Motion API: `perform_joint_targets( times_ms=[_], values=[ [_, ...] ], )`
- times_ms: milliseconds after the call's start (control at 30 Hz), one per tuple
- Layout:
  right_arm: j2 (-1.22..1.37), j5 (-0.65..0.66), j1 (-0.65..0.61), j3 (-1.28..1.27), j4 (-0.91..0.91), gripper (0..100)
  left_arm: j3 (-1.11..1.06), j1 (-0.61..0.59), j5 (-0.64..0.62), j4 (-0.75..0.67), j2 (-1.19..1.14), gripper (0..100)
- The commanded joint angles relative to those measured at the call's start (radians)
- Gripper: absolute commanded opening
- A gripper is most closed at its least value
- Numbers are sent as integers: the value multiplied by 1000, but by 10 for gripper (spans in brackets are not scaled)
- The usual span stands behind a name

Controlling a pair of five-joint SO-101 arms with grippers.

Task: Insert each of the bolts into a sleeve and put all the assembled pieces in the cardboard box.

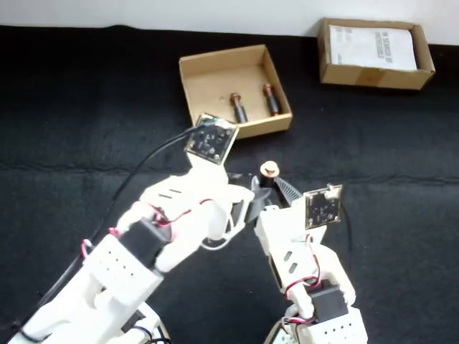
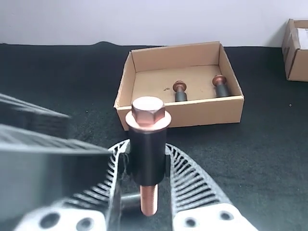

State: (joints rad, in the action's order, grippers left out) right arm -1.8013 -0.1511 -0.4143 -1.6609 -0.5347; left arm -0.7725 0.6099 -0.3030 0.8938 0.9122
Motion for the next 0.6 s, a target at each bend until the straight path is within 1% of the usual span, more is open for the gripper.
perform_joint_targets(
  times_ms=[0,67,100,167,267,400,567],
  values=[
    [-13,0,39,-74,22,6,82,19,-6,91,105,198],
    [-13,-2,51,-74,19,6,81,13,-5,112,166,152],
    [-13,-2,53,-68,18,6,77,12,-3,112,196,111],
    [-12,-2,58,-62,18,6,71,-28,-5,132,246,10],
    [-12,-2,58,-22,-5,6,41,-96,-6,141,317,23],
    [22,-2,58,82,-94,6,-41,-229,-6,141,414,10],
    [257,-2,58,297,-125,6,-203,-400,-5,133,542,10]
  ],
)
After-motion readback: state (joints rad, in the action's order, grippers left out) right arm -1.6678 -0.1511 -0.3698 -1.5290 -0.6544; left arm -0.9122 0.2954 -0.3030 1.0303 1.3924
